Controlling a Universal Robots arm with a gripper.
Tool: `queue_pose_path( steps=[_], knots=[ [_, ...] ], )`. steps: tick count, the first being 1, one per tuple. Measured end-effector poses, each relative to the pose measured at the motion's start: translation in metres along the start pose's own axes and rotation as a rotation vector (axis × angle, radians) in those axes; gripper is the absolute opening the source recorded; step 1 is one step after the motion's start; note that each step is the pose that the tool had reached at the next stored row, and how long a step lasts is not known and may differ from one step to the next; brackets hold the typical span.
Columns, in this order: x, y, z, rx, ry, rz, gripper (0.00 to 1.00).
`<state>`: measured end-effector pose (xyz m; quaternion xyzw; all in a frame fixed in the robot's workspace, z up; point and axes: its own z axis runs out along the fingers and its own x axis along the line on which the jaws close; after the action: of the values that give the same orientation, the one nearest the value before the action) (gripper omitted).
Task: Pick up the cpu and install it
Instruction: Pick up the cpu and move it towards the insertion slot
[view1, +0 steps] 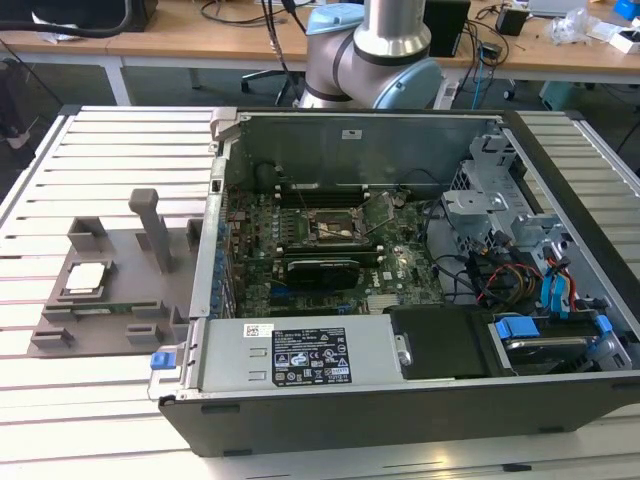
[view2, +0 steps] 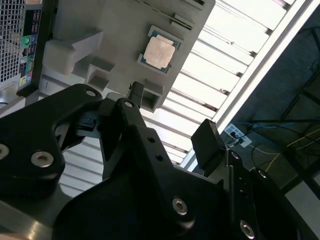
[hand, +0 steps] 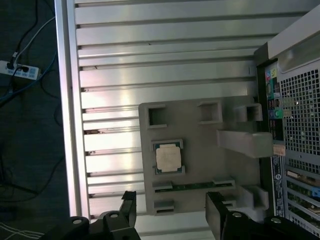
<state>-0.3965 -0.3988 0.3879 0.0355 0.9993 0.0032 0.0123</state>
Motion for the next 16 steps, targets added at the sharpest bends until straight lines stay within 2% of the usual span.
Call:
queue_pose_path(
  steps=[8,10,16],
  knots=[
    [-0.0012,0.0,0.0133,0.0002,0.0042,0.0,0.66],
    [-0.0011,0.0,0.0199,0.0003,0.005,0.0,0.66],
    [-0.0009,-0.0001,0.0292,0.0002,0.0058,0.0,0.66]
  ],
)
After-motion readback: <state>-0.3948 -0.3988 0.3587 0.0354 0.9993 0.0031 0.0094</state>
